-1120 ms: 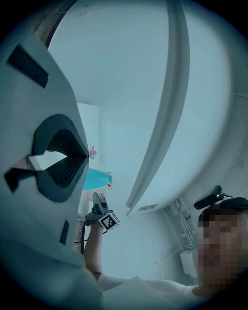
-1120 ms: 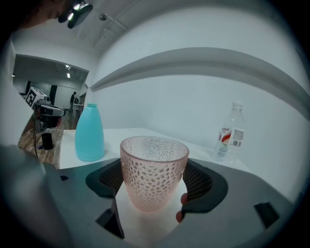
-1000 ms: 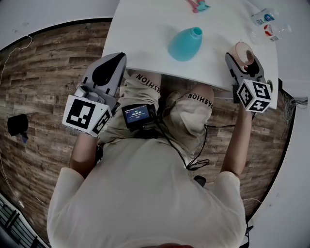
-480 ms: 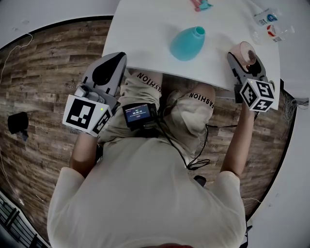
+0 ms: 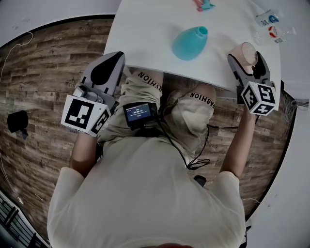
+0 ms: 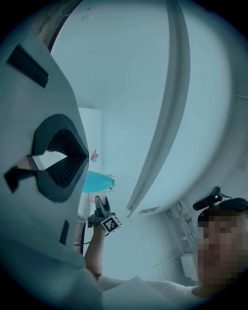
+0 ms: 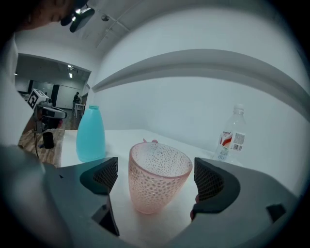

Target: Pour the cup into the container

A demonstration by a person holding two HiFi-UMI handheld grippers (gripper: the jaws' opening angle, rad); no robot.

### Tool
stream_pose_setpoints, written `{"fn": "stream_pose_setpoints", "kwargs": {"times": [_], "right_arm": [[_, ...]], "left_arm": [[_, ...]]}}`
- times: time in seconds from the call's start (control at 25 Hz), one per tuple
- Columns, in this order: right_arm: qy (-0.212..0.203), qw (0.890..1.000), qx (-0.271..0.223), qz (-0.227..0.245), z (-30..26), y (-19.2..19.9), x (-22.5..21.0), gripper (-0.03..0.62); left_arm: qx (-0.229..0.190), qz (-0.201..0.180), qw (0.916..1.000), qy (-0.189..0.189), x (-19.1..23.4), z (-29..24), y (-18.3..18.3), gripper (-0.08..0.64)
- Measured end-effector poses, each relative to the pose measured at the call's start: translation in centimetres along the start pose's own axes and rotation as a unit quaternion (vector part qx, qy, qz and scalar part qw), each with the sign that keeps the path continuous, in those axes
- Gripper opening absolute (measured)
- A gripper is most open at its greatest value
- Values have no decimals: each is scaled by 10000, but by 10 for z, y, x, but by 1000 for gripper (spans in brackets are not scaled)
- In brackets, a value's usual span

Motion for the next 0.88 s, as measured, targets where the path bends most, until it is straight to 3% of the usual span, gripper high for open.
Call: {"fn": "stream_pose_setpoints", "kwargs": {"times": [0.28,0.48,0.56,0.72,0.88], "right_arm": [[357,9982,-473,-131,31,-10,-12,469],[638,9930,-977,165,65,-24,-5,466],[756,9903,-1114,347,77,-30,2,434],[936,9835,-1414,624,95,-37,20,296],[1115,9775,-1483,1001,108,-37,43,268]], "left_arm": [[31,32,10000,-31,2,3,3,11],[83,50,9999,-37,3,6,10,9],[103,38,9999,-39,4,6,11,11],[142,11,9999,-47,5,4,15,11],[174,13,9998,-21,1,4,20,9]]}}
Point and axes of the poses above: the fingertips, and each gripper's own axes: z backward along the fingers, x to its left, y out of its underside, the point moved 5 cm from there along z, backward along the fingers, and after that the axes turned 9 degrees about -y, right-handed, at the moved point
